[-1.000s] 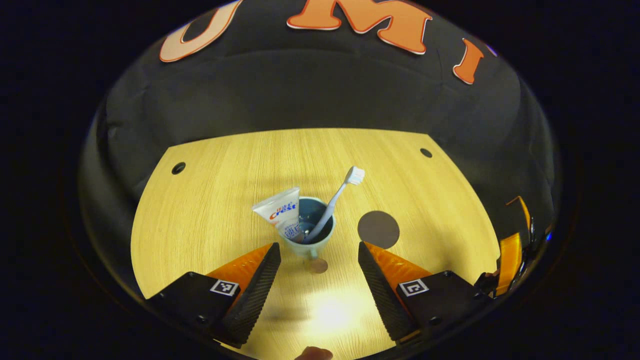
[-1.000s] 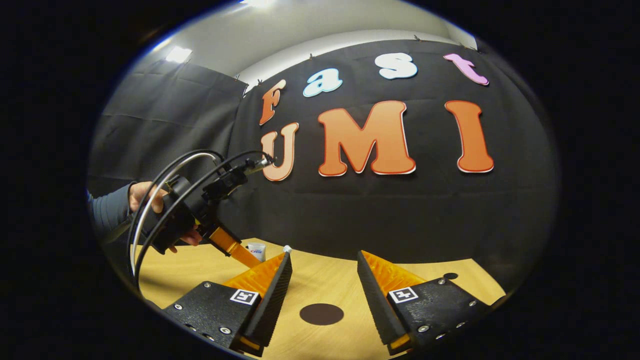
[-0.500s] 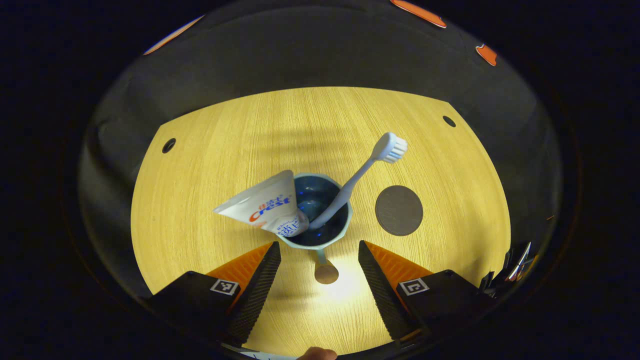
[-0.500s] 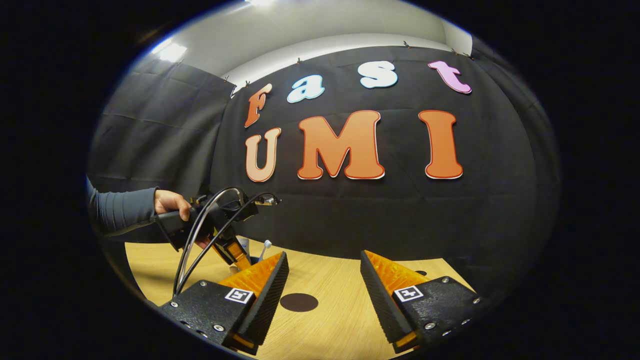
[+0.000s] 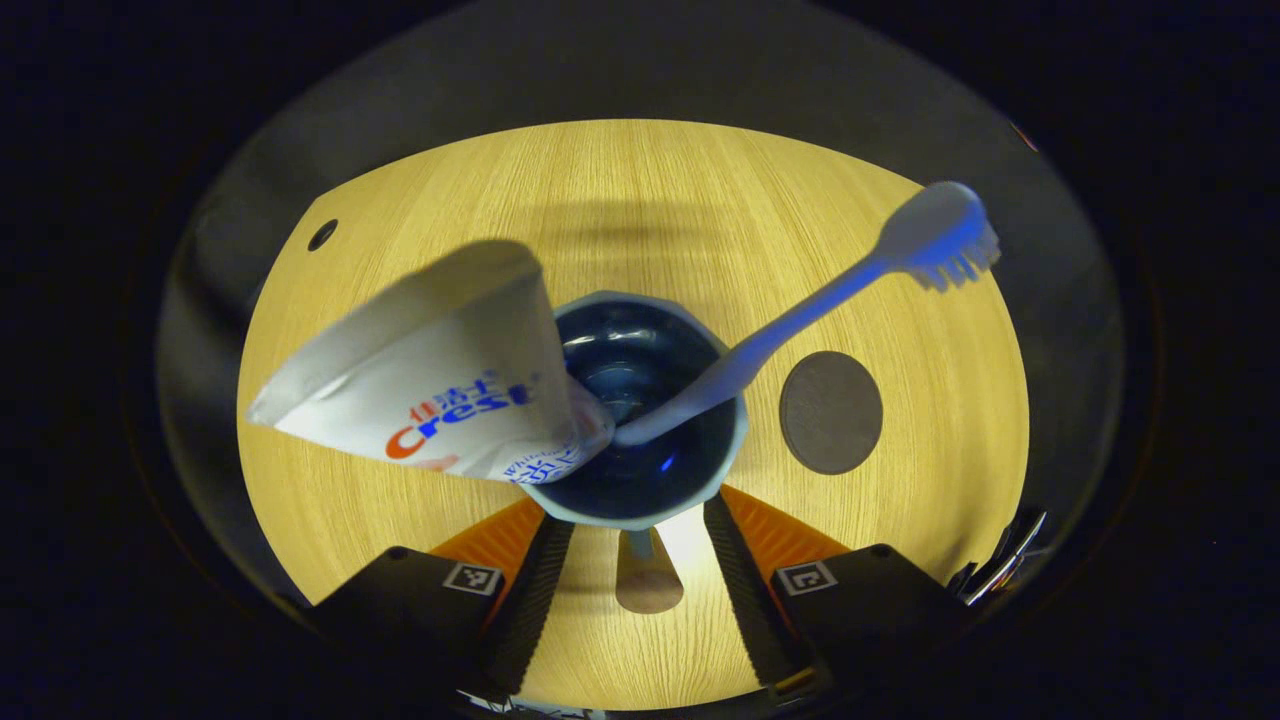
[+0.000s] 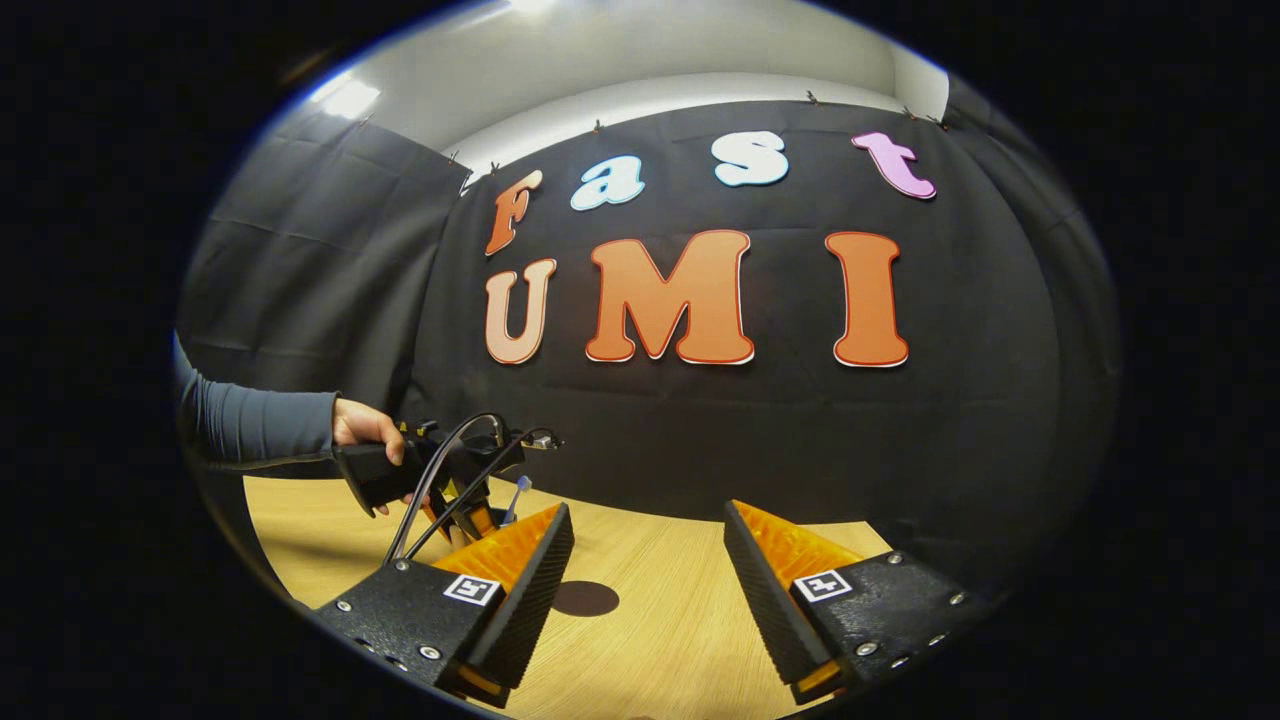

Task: Put the toothbrush and toothpaste on the desktop into the cup, then pick up the cup and place it on the coaster on the desktop.

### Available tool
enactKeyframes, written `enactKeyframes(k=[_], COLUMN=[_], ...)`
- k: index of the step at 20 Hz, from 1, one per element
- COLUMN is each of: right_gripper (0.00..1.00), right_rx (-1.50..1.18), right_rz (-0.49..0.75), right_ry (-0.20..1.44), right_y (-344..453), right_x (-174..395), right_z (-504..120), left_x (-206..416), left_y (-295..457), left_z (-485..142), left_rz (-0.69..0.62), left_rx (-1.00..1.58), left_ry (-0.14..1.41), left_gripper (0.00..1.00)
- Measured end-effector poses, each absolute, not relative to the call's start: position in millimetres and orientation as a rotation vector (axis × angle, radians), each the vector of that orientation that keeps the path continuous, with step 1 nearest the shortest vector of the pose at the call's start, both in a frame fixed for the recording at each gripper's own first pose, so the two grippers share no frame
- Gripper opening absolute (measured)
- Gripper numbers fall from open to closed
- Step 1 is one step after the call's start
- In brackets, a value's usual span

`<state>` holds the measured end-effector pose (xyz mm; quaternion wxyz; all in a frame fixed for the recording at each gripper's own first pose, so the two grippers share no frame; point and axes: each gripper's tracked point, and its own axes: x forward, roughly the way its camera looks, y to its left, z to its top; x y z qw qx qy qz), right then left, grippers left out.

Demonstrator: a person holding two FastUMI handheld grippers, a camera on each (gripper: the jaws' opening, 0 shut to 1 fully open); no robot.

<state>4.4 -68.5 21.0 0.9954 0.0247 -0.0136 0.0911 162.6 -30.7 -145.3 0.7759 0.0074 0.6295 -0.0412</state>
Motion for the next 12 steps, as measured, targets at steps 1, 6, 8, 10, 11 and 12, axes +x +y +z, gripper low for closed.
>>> enactKeyframes(k=[1, 6, 8, 10, 11, 12], right_gripper=[0.92, 0.93, 0.94, 0.94, 0.94, 0.94], right_rx=[0.044, 0.050, 0.054, 0.055, 0.053, 0.049], right_rz=[0.171, 0.152, 0.147, 0.142, 0.136, 0.128], right_ry=[-0.030, -0.035, -0.031, -0.026, -0.023, -0.018], right_y=[-71.2, -75.7, -77.9, -79.1, -80.3, -82.4], right_x=[5.2, 5.3, 5.3, 4.5, 4.6, 6.1], right_z=[20.6, 21.0, 20.0, 18.6, 18.1, 16.8], left_x=[163.6, 180.4, 191.7, 207.3, 215.1, 223.8], left_y=[-28.9, -41.0, -48.3, -55.6, -58.8, -62.0], left_z=[-145.3, -147.2, -146.7, -145.3, -143.9, -141.8], left_rz=[-0.077, -0.060, -0.060, -0.079, -0.081, -0.090], left_rx=[0.031, 0.020, 0.019, 0.034, 0.040, 0.045], left_ry=[1.369, 1.356, 1.344, 1.315, 1.306, 1.290], left_gripper=[0.79, 0.34, 0.36, 0.35, 0.35, 0.34])
